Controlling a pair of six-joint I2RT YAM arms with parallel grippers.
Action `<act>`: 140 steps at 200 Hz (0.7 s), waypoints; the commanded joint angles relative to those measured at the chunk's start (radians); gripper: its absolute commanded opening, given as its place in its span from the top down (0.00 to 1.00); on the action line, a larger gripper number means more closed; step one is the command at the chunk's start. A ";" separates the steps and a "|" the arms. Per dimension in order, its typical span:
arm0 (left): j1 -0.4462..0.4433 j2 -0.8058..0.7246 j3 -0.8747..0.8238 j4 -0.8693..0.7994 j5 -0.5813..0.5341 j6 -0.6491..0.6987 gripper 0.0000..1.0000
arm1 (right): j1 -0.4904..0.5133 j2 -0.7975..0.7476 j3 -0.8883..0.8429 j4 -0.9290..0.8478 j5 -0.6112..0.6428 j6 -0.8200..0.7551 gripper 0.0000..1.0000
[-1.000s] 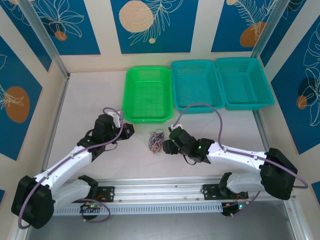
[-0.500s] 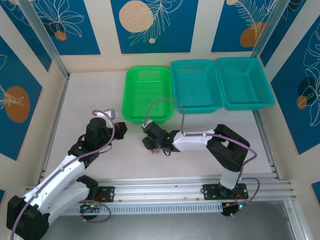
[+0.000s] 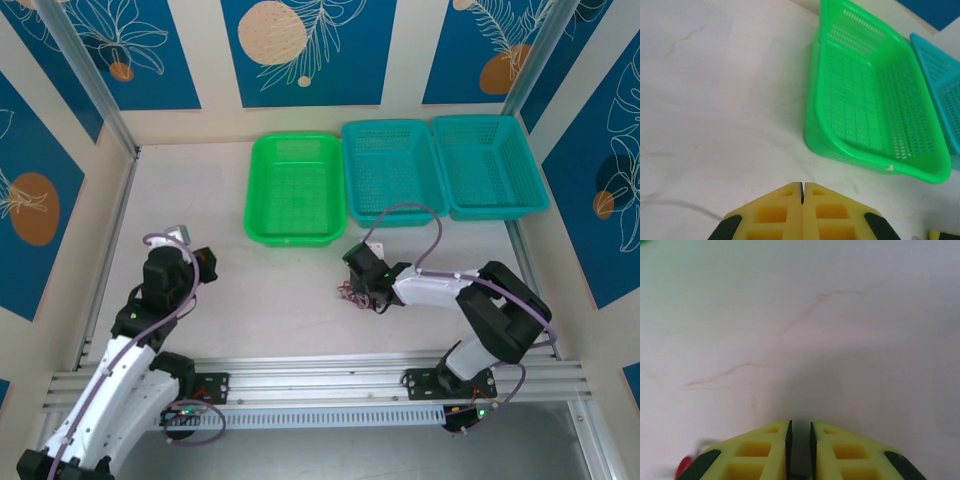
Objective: Untangle the cables
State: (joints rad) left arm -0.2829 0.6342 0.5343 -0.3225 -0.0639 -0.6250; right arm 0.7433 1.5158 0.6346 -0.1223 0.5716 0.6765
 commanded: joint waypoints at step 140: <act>-0.058 -0.075 0.011 0.279 0.339 0.138 1.00 | 0.008 -0.447 0.041 0.040 -0.254 -0.230 0.38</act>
State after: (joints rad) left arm -0.3267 0.6350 0.4698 -0.0929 0.2485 -0.5549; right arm 0.7559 1.1431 0.6395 -0.0814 0.3481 0.5198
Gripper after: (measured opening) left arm 0.041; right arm 0.615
